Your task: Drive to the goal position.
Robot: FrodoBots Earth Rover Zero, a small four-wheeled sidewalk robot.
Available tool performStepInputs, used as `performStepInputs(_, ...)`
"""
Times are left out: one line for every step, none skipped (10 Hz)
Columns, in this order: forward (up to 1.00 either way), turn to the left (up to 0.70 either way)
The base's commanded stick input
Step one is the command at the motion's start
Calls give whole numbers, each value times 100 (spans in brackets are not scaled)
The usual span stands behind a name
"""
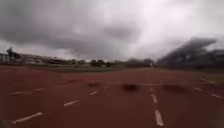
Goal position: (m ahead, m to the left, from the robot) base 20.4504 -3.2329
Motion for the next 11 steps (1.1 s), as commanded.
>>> performStepInputs(70,4)
performStepInputs(70,8)
performStepInputs(70,14)
performStepInputs(70,2)
performStepInputs(70,-4)
performStepInputs(70,-26)
performStepInputs(70,-35)
performStepInputs(70,-28)
performStepInputs(70,-12)
performStepInputs(70,1)
performStepInputs(70,5)
